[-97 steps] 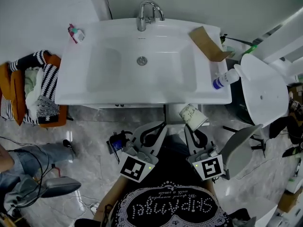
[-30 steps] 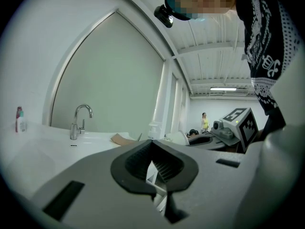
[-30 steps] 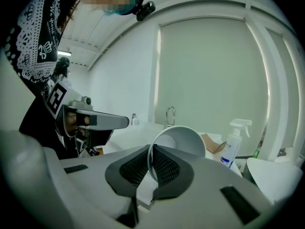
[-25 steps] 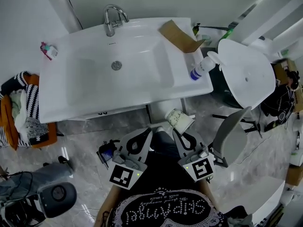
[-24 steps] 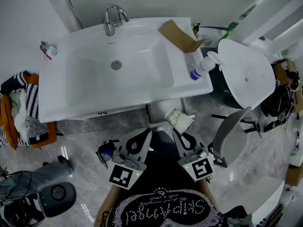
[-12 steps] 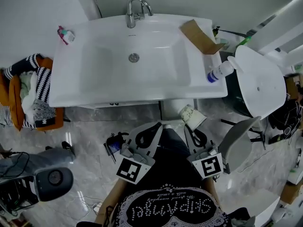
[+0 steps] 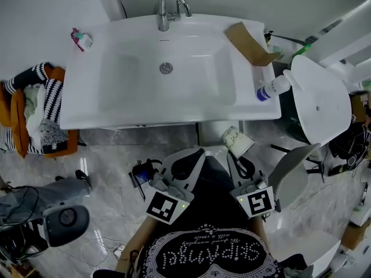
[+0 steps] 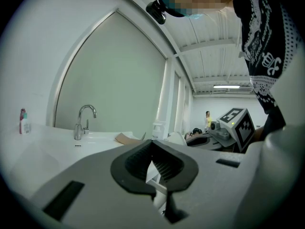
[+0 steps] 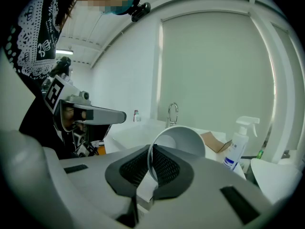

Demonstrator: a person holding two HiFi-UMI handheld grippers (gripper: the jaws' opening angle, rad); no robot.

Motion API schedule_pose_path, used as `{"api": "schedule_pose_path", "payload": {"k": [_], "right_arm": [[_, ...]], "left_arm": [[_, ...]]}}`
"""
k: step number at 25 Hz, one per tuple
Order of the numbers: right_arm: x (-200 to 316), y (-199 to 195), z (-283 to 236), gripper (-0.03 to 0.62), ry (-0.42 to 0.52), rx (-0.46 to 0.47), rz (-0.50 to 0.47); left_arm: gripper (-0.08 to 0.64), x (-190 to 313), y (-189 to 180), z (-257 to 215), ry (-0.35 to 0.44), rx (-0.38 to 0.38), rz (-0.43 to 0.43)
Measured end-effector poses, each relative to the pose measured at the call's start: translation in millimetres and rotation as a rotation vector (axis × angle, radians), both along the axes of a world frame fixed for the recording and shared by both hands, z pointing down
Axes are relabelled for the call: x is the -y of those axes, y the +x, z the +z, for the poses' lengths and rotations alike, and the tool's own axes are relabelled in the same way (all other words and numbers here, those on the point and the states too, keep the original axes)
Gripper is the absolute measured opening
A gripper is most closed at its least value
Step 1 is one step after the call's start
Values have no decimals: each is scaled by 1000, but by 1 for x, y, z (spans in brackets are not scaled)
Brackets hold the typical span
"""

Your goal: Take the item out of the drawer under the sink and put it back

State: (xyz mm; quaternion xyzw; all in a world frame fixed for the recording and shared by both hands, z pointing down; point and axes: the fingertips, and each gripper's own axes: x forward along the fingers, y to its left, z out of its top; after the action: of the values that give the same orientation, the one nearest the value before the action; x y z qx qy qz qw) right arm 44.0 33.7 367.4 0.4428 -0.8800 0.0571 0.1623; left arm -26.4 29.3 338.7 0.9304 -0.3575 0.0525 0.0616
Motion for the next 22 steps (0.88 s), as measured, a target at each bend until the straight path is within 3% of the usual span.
{"api": "schedule_pose_path", "payload": {"k": [6,10,14,22], "right_arm": [[0,1,3,24,-8,-3,-5],[-1,3,4,24,-7,-9,-4],[-1,9,5,24,-10,-10,14],[-11,34,29,24,-20,-159,4]], "left_arm": [[0,7,3,1,-33,-64,-32],[0,5,11,3,-16,-21,13],[0,10,14,-1,-54,-104,-23],[0,6,27,5,-80,-73,7]]}}
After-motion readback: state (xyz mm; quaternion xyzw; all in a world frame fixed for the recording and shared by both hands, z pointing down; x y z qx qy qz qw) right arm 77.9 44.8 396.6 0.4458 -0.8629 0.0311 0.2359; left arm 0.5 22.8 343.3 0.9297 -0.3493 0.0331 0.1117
